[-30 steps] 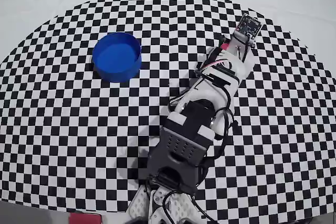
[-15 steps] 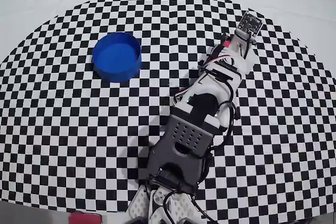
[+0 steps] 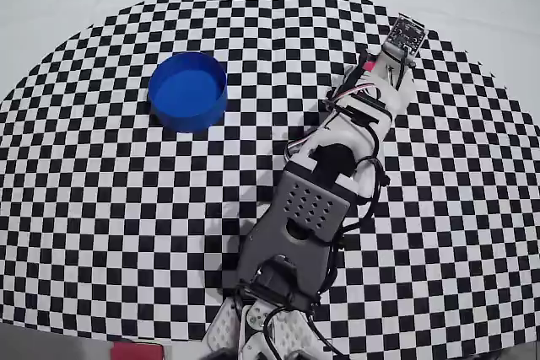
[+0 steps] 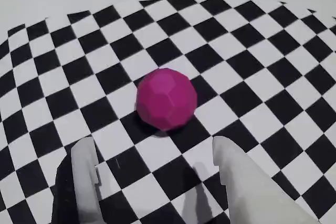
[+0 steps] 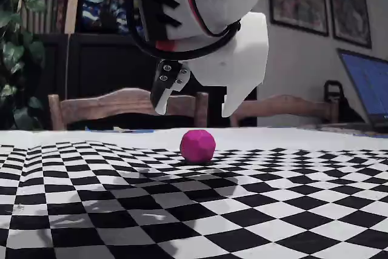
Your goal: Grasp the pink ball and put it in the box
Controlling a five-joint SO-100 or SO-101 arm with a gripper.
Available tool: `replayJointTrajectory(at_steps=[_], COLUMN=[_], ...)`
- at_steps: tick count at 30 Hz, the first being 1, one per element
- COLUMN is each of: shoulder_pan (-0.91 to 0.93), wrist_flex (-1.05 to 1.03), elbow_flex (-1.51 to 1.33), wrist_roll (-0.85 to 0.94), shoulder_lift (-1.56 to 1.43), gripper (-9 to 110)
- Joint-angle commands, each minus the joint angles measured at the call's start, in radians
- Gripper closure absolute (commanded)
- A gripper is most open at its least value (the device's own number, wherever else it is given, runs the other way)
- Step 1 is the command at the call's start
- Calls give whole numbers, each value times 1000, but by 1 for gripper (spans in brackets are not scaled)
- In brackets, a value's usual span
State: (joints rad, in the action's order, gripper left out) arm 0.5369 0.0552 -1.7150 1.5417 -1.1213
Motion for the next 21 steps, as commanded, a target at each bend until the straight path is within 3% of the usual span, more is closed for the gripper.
replayJointTrajectory(at_steps=[1,21], shoulder_pan=[9,9], wrist_flex=[-3,-37], elbow_flex=[55,242], wrist_roll=[-6,-3], shoulder_lift=[2,146], gripper=[76,76])
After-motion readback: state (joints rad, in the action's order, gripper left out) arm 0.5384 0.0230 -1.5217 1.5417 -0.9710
